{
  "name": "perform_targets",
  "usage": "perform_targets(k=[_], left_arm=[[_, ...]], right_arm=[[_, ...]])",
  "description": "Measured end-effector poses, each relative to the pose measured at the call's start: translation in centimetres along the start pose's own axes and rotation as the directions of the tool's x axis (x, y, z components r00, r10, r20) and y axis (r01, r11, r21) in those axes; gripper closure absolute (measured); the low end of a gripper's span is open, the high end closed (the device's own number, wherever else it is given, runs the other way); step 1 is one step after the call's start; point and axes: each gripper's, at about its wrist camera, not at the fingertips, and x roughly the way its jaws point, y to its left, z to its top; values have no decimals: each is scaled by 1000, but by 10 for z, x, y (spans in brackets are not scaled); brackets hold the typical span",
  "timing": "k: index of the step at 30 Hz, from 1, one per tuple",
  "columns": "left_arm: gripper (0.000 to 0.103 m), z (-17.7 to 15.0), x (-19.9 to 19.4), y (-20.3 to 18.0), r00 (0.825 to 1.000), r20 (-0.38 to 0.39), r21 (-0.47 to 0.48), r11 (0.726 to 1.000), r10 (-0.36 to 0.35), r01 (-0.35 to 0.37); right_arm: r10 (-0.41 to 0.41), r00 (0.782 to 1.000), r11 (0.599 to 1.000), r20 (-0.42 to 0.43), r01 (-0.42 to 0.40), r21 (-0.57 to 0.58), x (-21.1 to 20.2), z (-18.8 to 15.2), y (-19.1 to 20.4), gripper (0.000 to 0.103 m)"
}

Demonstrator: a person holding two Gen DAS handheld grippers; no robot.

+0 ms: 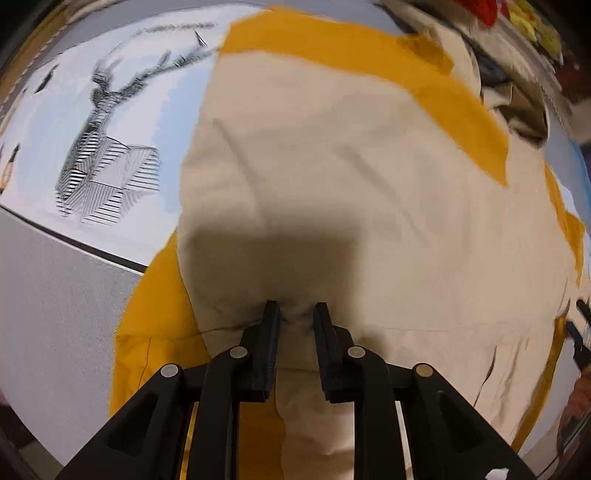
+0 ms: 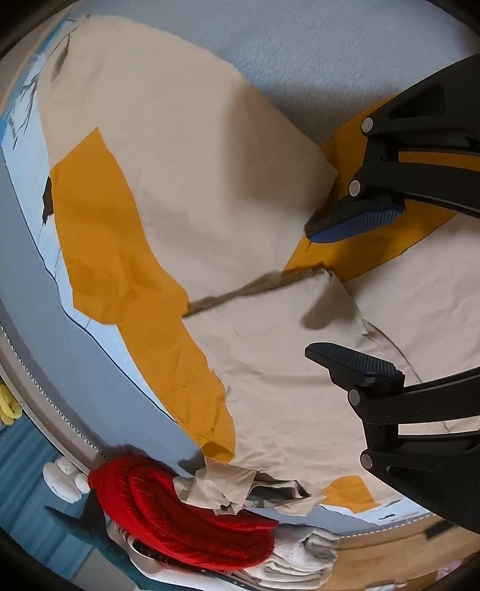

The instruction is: Fold large clothes

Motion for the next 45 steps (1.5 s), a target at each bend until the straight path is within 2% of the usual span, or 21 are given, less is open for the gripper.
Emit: perform_targets(k=[2,6,9,12,15,18,23,25,30,33,37,40,45], left_arm=[[87,-3,-20,-11,998,55,41,999,18,-20],[87,-12,-62,-35,984,176,120,992,13,-35],[85,-21,-93,-58,958,286,181,982,0,-54],[75,-26,-112,-85,934,356,235,969,-10,-80],[72,-33,-120,-95,928,371,257,964,-30,-72],[70,-43,-126,-110,926,375,274,959,-42,-67],[65,-51,-129,-118,922,383,286,956,-45,-72],[64,-53,-129,-120,923,379,288,956,-65,-51],[61,-54,-126,-128,923,379,304,951,-72,-50],[58,-54,-124,-131,923,377,306,951,-71,-52],[56,-52,-120,-134,926,371,308,950,-73,-48],[54,-51,-117,-137,928,366,308,950,-74,-45],[50,-48,-112,-140,929,364,305,951,-68,-50]], right_arm=[[-4,1000,1000,14,4,-7,-9,2,0,46],[-29,992,995,123,40,-89,-41,8,11,46],[-19,980,985,196,53,-167,-68,9,23,46],[-7,960,961,280,83,-264,-98,8,37,46],[24,933,933,359,108,-344,-128,7,45,46],[47,913,924,405,115,-365,-151,11,37,46],[21,896,949,444,122,-290,-173,31,-3,46],[-23,883,960,469,150,-237,-177,40,-26,46],[-111,866,971,487,200,-134,-181,59,-78,45],[-137,868,975,478,204,-91,-180,70,-103,44],[-199,863,971,465,238,-27,-177,83,-131,38],[-210,871,971,444,239,-10,-173,94,-149,32],[-231,880,967,416,254,1,-160,102,-169,31]])
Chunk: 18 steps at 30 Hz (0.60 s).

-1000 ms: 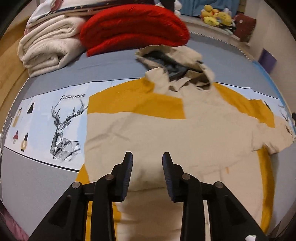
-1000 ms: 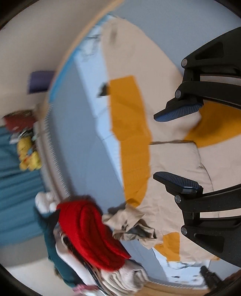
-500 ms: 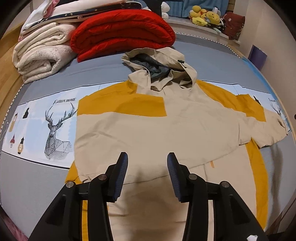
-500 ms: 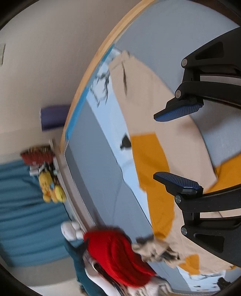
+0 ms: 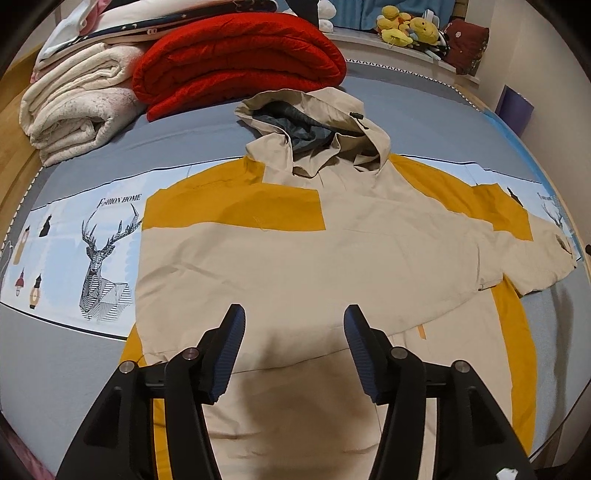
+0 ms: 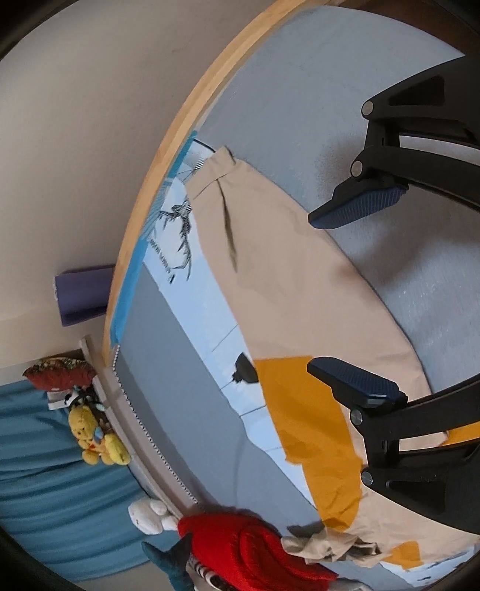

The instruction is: Fold large clothes

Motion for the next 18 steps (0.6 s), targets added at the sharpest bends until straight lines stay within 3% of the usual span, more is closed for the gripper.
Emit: perform_targets(k=[7,14,17,18], left_arm=[[48,1,7,-3,1000,-9,7,1000,1,-1],[48,2,13,-4,1000,-16,11,1000,-1,1],[48,2,16,-4,1000,-23,11,1000,-1,1],[48,1,17,-4,1000,-26,12,1000,-1,1]], right_arm=[[-13,999,999,-42,15,37,29,-3,-20,31],[31,998,988,-49,-23,150,54,-1,-50,33],[49,998,979,-48,-39,198,66,0,-65,51],[55,997,978,-50,-43,205,71,0,-68,64]])
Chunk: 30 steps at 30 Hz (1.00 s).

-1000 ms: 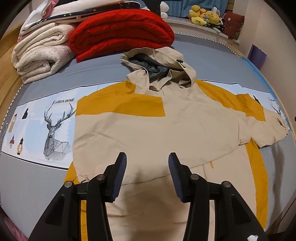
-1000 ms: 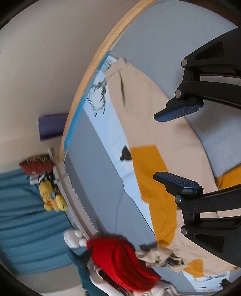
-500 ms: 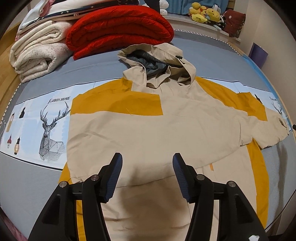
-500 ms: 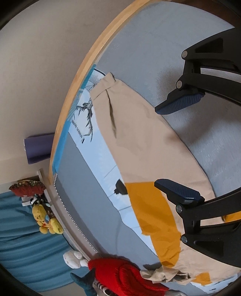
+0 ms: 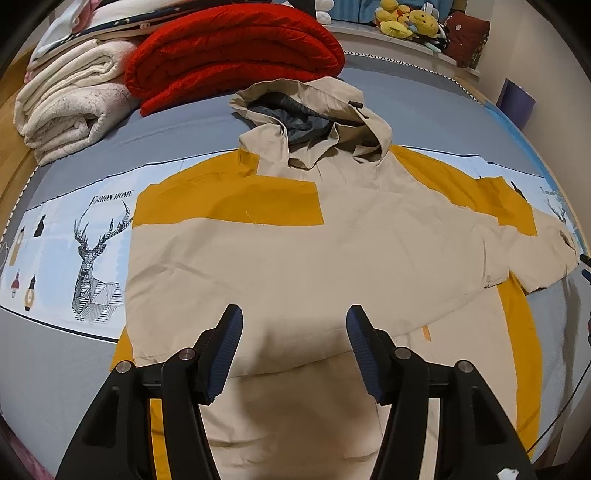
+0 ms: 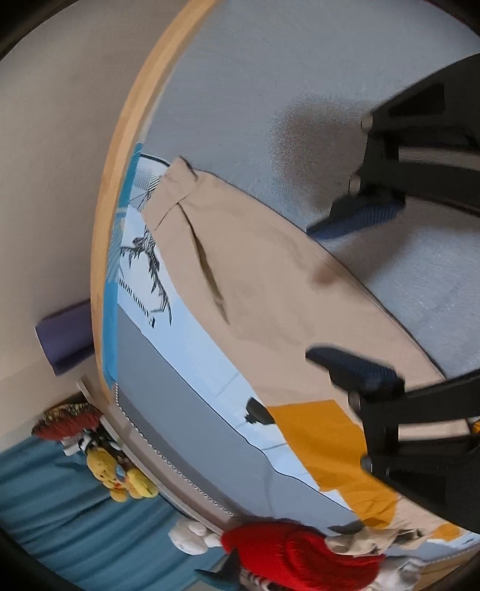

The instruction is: Fold large clothes

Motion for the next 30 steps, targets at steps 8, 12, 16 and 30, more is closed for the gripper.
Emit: perform_targets(k=[8,12,16,30], left_arm=[[48,-1,5,-6,1000,-5,24,1000,-8,8],[48,0,7,-6,1000,-10,18,1000,-10,10],[48,0,8,-8,1000,-12,22,1000,-16,16],[48,11,-9,20,999,15,-56,998,-39,40]], right_arm=[[13,997,991,-74,-3,133,44,-2,-34,70],[29,995,978,-100,-8,210,63,-4,-50,68],[53,997,965,-58,-36,260,72,-2,-57,67],[-26,985,992,173,3,130,19,23,3,100]])
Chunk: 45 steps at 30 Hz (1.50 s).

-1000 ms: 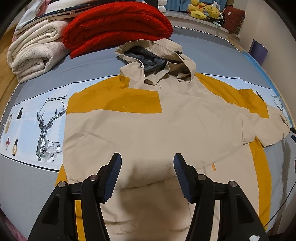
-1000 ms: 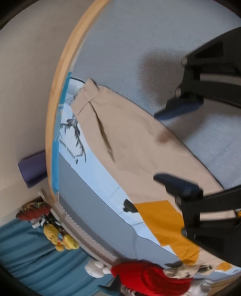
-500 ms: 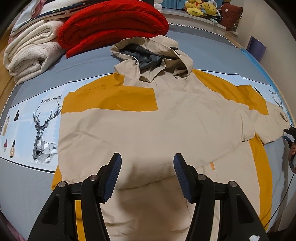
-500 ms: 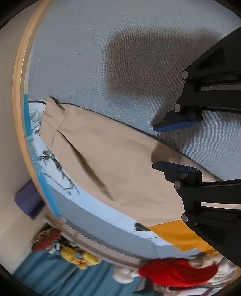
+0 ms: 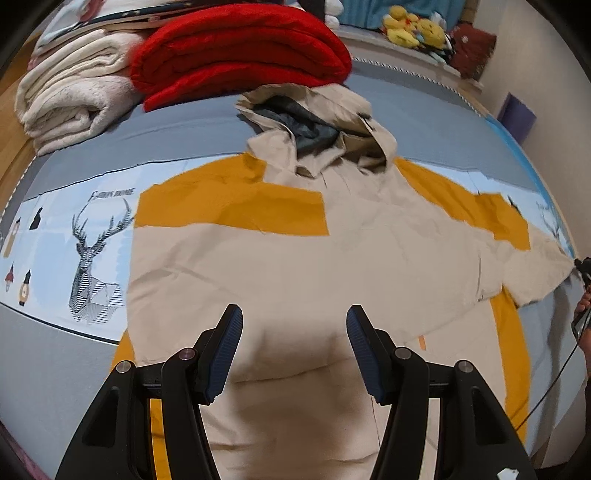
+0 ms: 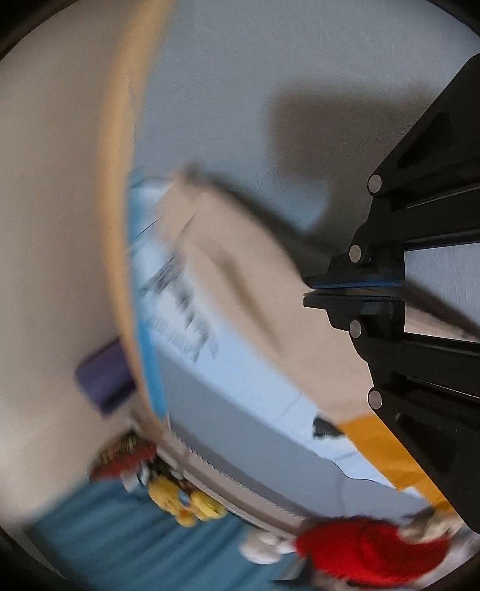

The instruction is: Fold large clothes

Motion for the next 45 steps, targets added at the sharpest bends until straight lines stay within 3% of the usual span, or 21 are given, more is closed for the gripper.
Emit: perform_targets(k=[4,7,8,11,12,16,17,19,20,22,25,27,29,30,33,35,38,40,42,44,45], left_arm=[[49,8,-16,22,1000,31,-51,999,3,-2],[49,14,-27,40,999,44,-103,995,7,-2],[49,15,-31,46,999,48,-121,993,4,2],[49,21,-41,62,998,67,-160,987,1,10],[49,21,-43,66,997,71,-167,986,2,10],[49,24,-47,80,997,70,-200,980,-9,23],[49,24,-47,82,998,67,-206,978,-13,26],[49,24,-47,86,998,61,-215,976,-21,33],[49,24,-47,87,998,59,-217,975,-24,36],[49,24,-47,85,998,60,-213,976,-25,38],[49,22,-44,77,998,53,-187,982,-31,41],[50,21,-41,68,998,43,-154,987,-43,49],[53,19,-37,55,998,29,-108,992,-61,64],[55,18,-35,47,997,25,-76,994,-78,79],[72,16,-31,31,993,7,-15,993,-118,118],[80,14,-29,20,989,-5,25,989,-145,145],[86,10,-27,5,987,-16,77,984,-163,164],[87,8,-25,-2,985,-23,105,980,-169,171],[87,6,-24,-7,985,-27,119,978,-172,174],[87,5,-23,-9,984,-30,121,976,-178,181],[87,5,-23,-10,983,-29,120,975,-183,185]], right_arm=[[75,994,979,84,-57,-198,-58,-5,88,100],[222,973,913,57,-187,-363,-112,-36,169,100],[282,959,870,31,-242,-430,-134,-55,199,100],[437,890,712,-128,-429,-555,-189,-118,270,100],[475,853,645,-216,-504,-574,-202,-144,291,100],[454,716,456,-530,-698,-552,-228,-231,338,97],[434,698,442,-570,-716,-540,-229,-241,338,95],[391,684,450,-616,-726,-520,-232,-256,334,82],[379,703,471,-602,-707,-528,-235,-255,328,77],[386,748,526,-540,-659,-537,-241,-244,310,51],[370,808,668,-459,-575,-472,-221,-215,274,42],[320,815,735,-483,-535,-416,-194,-210,257,42],[236,779,782,-581,-507,-363,-159,-224,243,42],[192,741,791,-643,-505,-346,-140,-237,237,42],[100,700,799,-707,-480,-363,-108,-259,226,42],[80,665,814,-743,-474,-336,-93,-270,214,42],[102,588,844,-803,-478,-243,-75,-285,197,42],[111,563,844,-819,-488,-221,-66,-293,192,42],[104,561,846,-821,-484,-223,-61,-299,190,43],[131,548,840,-826,-504,-201,-62,-299,192,59],[140,546,830,-826,-519,-203,-66,-298,197,77]])
